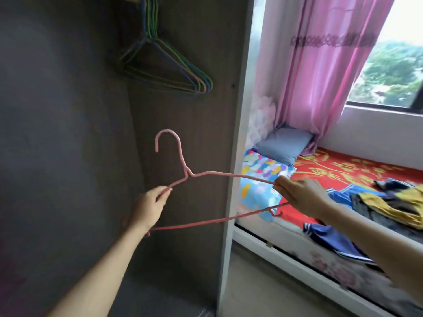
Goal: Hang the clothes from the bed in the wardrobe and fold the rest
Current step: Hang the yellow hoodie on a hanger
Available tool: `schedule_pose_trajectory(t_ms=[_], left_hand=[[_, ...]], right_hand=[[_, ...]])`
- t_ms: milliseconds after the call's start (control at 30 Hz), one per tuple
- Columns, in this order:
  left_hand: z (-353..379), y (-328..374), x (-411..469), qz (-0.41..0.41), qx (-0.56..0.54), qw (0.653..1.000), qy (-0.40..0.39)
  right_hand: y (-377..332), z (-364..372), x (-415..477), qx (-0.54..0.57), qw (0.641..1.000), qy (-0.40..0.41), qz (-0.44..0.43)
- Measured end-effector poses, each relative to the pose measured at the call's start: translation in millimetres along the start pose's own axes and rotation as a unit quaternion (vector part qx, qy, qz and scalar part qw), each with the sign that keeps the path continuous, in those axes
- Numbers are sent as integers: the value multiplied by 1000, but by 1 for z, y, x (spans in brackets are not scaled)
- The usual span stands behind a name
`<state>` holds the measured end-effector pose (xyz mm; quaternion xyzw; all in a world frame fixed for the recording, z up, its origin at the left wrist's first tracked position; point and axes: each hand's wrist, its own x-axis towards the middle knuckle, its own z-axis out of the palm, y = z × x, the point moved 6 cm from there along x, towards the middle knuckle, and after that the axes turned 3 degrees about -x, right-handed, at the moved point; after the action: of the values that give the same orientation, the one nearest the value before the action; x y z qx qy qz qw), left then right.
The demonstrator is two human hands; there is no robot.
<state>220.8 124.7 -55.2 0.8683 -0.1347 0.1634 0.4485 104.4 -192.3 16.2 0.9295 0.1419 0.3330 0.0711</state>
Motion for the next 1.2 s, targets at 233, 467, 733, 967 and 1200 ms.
schedule_pose_trajectory(t_ms=[233, 467, 733, 967, 1200], left_hand=[[121, 83, -30, 80, -63, 987, -123], [265, 171, -30, 115, -23, 973, -201], [448, 287, -94, 217, -86, 933, -274], [551, 346, -129, 205, -138, 910, -333], [645, 346, -119, 150, -138, 908, -366]], right_hand=[[96, -7, -138, -58, 978, -131, 149], [213, -31, -279, -113, 901, -244, 340], [320, -79, -440, -72, 854, -213, 469], [363, -74, -538, 22, 759, -280, 588], [415, -20, -574, 83, 702, -287, 647]])
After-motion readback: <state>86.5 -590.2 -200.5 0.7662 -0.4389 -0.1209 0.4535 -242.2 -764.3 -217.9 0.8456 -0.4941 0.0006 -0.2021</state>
